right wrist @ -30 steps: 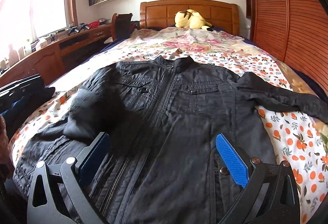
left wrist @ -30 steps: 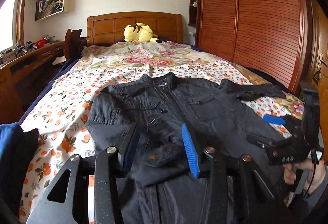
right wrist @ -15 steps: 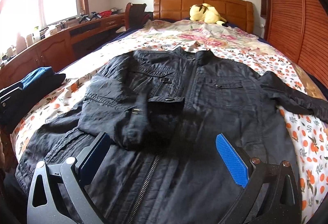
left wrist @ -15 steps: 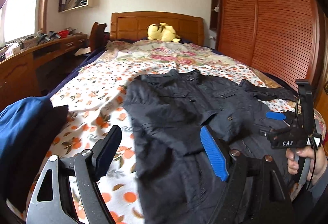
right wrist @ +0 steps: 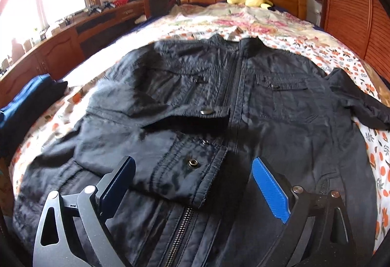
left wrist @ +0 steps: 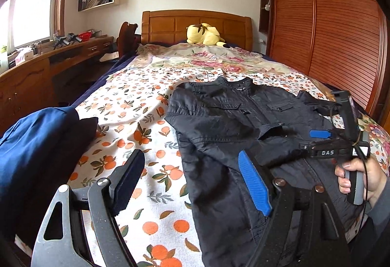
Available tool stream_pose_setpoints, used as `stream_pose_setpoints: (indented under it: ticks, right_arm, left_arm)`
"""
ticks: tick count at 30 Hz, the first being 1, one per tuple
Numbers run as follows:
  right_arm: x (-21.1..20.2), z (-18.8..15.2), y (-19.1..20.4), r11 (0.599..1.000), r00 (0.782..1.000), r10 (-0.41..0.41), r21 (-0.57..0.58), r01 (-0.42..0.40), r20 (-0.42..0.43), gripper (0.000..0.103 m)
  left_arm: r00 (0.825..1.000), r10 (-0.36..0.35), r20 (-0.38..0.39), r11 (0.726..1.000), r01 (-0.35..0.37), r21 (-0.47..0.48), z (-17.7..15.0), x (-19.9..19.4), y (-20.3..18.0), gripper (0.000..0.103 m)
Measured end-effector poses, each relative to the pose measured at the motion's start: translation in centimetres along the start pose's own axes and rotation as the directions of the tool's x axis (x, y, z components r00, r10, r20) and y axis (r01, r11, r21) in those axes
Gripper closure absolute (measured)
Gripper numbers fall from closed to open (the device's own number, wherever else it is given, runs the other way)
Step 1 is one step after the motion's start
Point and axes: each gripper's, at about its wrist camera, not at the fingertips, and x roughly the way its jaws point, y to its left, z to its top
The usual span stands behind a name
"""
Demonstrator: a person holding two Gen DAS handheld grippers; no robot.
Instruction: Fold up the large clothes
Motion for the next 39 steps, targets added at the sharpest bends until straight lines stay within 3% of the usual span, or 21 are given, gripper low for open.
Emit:
stream_pose_setpoints:
  ticks: [3,6,7,8,11,14,22,29,33,39]
  right_arm:
    - [1.2,-0.4,0.0,1.0,0.999,0.017,-0.005,-0.017,-0.039,0.013]
    - [1.1,-0.5,0.3,0.999,0.999,0.025,-0.022,-0.026,-0.036,0.025]
    - [0.9,-0.4,0.3,0.999,0.999,0.028,-0.026,-0.029,-0.029,0.031]
    - [0.7,-0.4,0.4,0.998,0.999,0.047,-0.03,-0.048,-0.02,0.046]
    - [0.3,-0.7,1.0,0.994,0.995,0.094,-0.06,-0.095,-0.02,0.072]
    - [-0.6,-1.1,1.7,0.989,0.995,0.099,-0.107,-0.097,0.008,0.082]
    - [-6.4,-1.9,0.2,0.992,0.982,0.082,-0.112,-0.063,0.17,0.087]
    - [-12.1,-3.4,-3.2,0.997,0.96,-0.004,-0.077,0.027,0.28,0.087]
    - [-14.1,-4.8,-4.4,0.993,0.953,-0.076,-0.068,0.1,0.295,0.088]
    - [-15.3,-6.7,-4.1,0.993,0.962,-0.101,-0.029,0.112,0.254,0.092]
  left_arm:
    - [1.0,0.005,0.0,1.0,-0.005,0.005,-0.1,-0.1,0.0,0.023]
    - [1.0,0.007,-0.003,1.0,-0.007,0.004,-0.1,0.0,0.2,0.023]
    - [1.0,0.007,-0.003,1.0,-0.007,0.003,-0.1,0.0,0.3,0.023]
    - [1.0,0.007,-0.003,1.0,-0.007,0.001,-0.1,0.0,0.3,0.023]
    - [1.0,0.008,-0.007,1.0,-0.008,0.002,-0.1,0.2,0.2,0.023]
    - [1.0,0.004,-0.003,1.0,-0.004,0.003,0.1,0.3,-0.1,0.023]
    - [1.0,-0.027,0.015,1.0,0.027,-0.001,0.9,1.0,-1.8,0.023]
    - [0.998,-0.061,0.02,0.998,0.06,0.017,1.2,1.8,-4.5,0.023]
    - [0.997,-0.072,0.007,0.996,0.072,0.044,1.2,2.6,-6.4,0.023]
    - [0.996,-0.092,0.002,0.994,0.091,0.062,1.4,3.4,-8.5,0.023]
